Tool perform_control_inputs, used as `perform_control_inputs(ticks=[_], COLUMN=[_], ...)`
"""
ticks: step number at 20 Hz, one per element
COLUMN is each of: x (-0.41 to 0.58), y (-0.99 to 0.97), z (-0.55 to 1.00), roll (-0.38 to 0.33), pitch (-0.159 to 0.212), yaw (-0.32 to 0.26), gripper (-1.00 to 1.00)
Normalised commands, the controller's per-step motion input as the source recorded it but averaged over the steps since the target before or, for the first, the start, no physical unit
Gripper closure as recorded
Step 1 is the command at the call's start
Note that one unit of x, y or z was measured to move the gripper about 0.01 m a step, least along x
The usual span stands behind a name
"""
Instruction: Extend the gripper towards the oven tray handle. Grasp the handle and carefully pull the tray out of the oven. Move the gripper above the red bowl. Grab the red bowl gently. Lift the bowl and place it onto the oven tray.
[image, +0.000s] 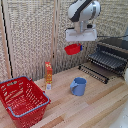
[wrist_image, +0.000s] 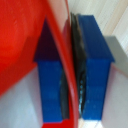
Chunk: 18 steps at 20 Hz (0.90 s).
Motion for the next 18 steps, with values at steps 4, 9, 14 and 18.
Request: perform_control_inputs(ticks=[4,9,14,18], x=[0.183,0.051,-0.061,-0.201], y=[-0.59,-0.64,-0.73,-0.67], z=[0.65,0.56,0.16,-0.10], roll=[0.033,0.027,0.003,-0.003], pitch=[0.000,0.002,0.040,0.053], yaw=[-0.165,-0.172,-0.172,-0.168], gripper=[1.00,1.00,1.00,1.00])
